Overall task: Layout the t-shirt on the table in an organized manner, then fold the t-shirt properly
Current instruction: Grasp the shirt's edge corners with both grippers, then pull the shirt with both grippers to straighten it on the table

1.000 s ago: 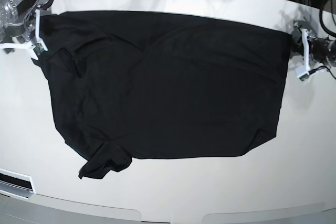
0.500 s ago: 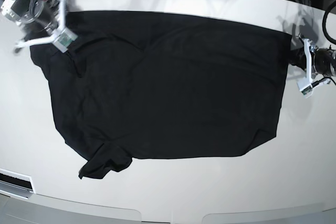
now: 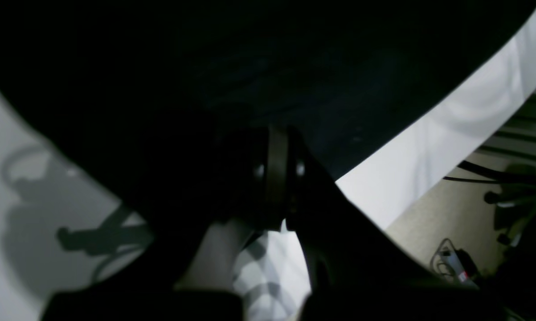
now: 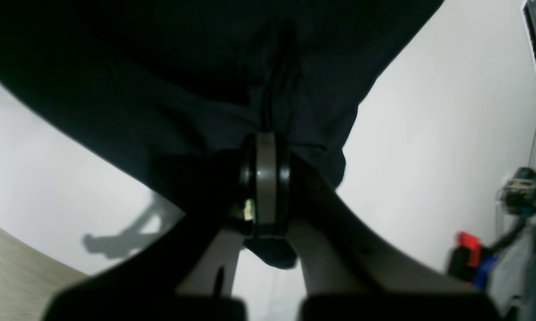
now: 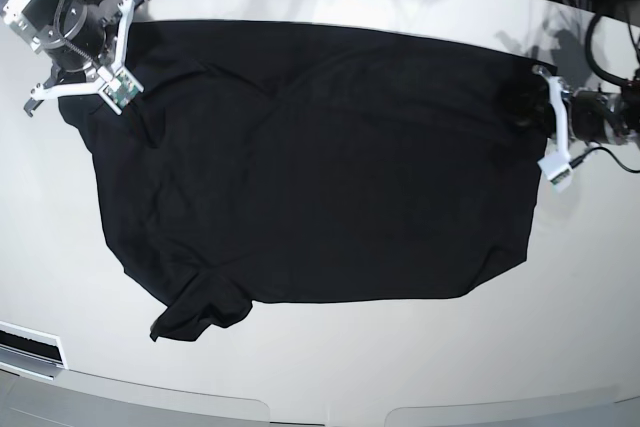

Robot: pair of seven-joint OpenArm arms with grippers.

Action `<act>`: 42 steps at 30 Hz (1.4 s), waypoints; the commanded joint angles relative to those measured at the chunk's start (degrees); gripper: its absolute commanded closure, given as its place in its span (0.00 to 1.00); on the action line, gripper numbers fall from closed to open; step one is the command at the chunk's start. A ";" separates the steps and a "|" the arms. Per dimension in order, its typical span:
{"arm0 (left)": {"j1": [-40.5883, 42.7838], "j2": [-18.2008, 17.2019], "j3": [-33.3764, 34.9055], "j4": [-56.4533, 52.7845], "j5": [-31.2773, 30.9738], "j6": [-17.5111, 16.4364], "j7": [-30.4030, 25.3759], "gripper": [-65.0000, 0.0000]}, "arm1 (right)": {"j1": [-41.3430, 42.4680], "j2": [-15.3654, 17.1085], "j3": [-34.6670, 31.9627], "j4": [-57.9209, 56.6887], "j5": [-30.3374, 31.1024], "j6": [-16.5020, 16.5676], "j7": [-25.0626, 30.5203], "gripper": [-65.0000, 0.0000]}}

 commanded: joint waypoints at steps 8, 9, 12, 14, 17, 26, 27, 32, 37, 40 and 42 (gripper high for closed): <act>-0.72 4.61 -0.37 0.28 12.28 6.08 -1.75 1.00 | 8.74 -3.85 0.42 -11.45 5.66 1.46 -2.21 1.00; -0.76 4.81 -0.37 -0.20 12.92 6.32 -1.95 1.00 | 9.66 -4.35 0.42 -12.96 6.29 1.70 -2.23 1.00; -0.57 4.92 -0.37 -1.57 13.29 6.25 -2.34 1.00 | 11.19 -5.01 0.42 -16.81 7.43 2.40 -2.25 1.00; -0.44 4.94 -0.37 -2.47 13.27 5.70 -2.60 1.00 | 11.67 -5.07 0.42 -19.76 9.05 3.23 -2.67 1.00; -0.46 4.96 -0.37 -4.55 13.27 4.72 -3.89 1.00 | 11.80 -5.42 0.42 -23.93 11.23 5.66 -1.99 1.00; -0.24 5.51 3.23 -9.05 15.17 2.16 -4.26 1.00 | 11.32 -6.64 0.42 -25.70 11.78 12.31 -2.01 1.00; -0.09 5.53 4.57 -9.35 15.69 2.16 -4.28 1.00 | 11.08 -6.64 0.42 -25.73 12.07 12.76 -2.05 1.00; 0.15 5.51 11.30 -9.38 19.91 2.23 -4.33 1.00 | 9.81 -6.62 0.42 -25.75 12.15 12.55 -2.16 1.00; 0.37 5.22 12.66 -9.35 19.34 3.34 -2.19 1.00 | 7.96 -6.62 0.42 -25.75 12.37 12.28 -4.15 1.00; 1.40 4.44 12.61 -9.20 19.17 3.48 -1.25 1.00 | 5.77 -6.62 0.42 -25.73 12.35 12.50 -4.22 1.00; 2.58 3.67 12.61 -9.20 18.95 3.45 -1.22 1.00 | 4.74 -6.60 0.42 -25.73 12.35 12.76 -4.85 1.00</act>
